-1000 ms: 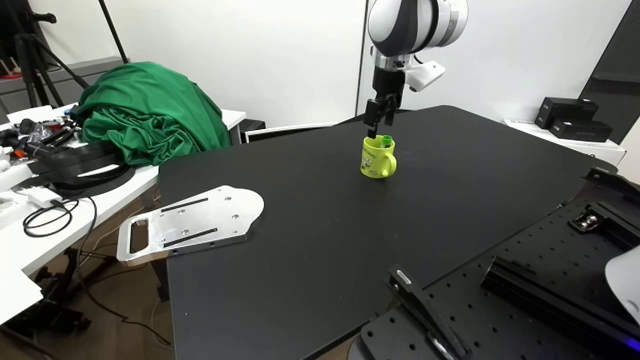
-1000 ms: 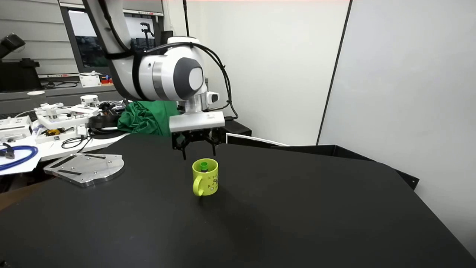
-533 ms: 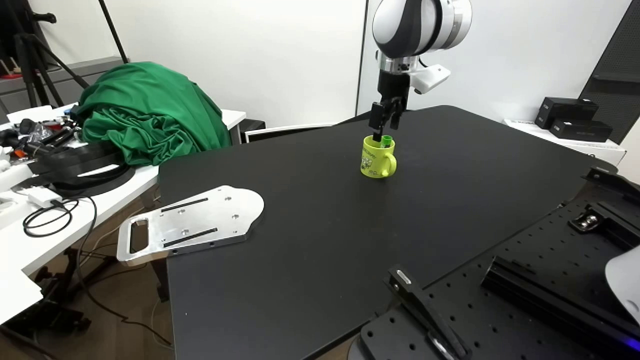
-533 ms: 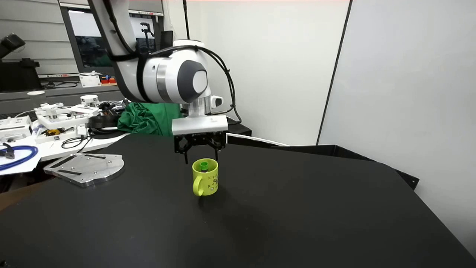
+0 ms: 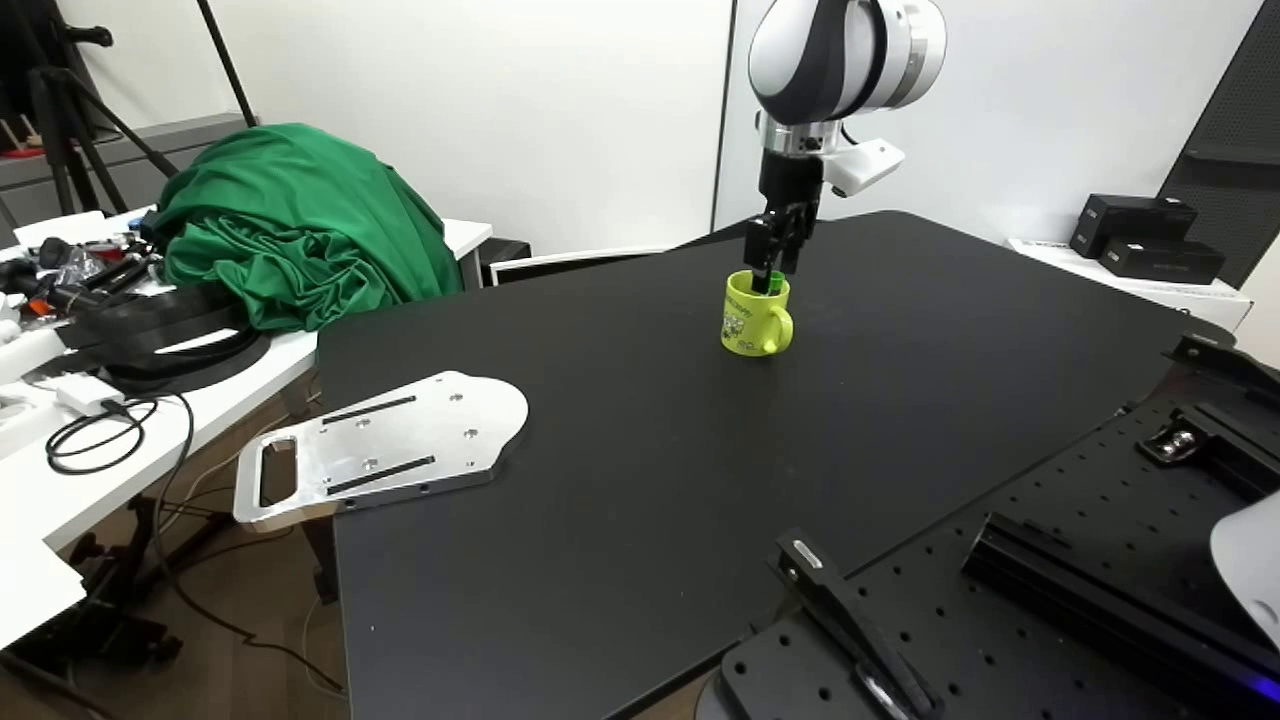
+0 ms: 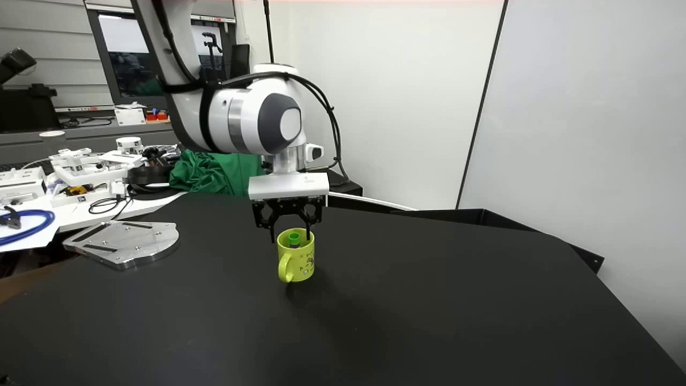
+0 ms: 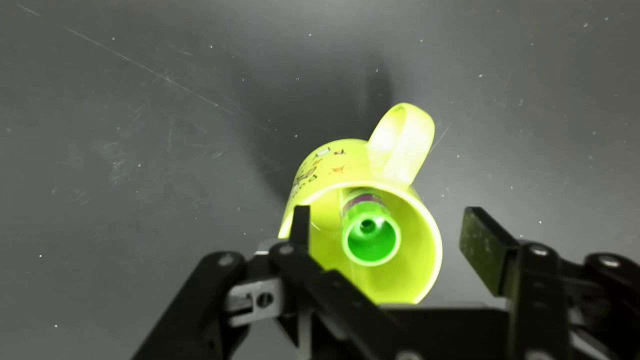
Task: Remove and then put back the glue stick in the mug
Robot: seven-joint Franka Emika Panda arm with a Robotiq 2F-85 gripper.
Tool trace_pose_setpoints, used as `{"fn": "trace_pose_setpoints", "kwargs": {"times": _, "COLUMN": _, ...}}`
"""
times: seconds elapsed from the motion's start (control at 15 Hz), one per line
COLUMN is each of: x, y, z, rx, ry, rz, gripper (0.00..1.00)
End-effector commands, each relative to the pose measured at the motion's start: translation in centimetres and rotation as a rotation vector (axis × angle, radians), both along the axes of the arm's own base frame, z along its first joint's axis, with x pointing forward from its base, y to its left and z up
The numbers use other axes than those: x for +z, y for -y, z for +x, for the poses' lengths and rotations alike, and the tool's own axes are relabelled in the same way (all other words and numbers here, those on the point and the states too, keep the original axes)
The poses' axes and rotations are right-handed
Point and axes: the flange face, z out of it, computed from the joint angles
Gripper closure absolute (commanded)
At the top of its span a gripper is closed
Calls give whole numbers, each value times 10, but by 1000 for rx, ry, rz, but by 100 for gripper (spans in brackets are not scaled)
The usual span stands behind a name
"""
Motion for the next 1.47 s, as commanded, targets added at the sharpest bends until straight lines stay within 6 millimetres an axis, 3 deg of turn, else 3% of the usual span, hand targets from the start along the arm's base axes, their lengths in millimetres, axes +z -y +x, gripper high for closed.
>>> {"fn": "trace_pose_setpoints", "kwargs": {"times": 0.0, "x": 1, "y": 2, "z": 3, "rx": -30, "ry": 4, "rz": 14, "gripper": 52}}
{"fn": "trace_pose_setpoints", "kwargs": {"times": 0.4, "x": 4, "y": 9, "z": 2, "rx": -39, "ry": 11, "rz": 23, "gripper": 94}}
{"fn": "trace_pose_setpoints", "kwargs": {"times": 0.73, "x": 28, "y": 15, "z": 5, "rx": -51, "ry": 38, "rz": 21, "gripper": 93}}
{"fn": "trace_pose_setpoints", "kwargs": {"times": 1.4, "x": 126, "y": 26, "z": 5, "rx": -75, "ry": 135, "rz": 22, "gripper": 93}}
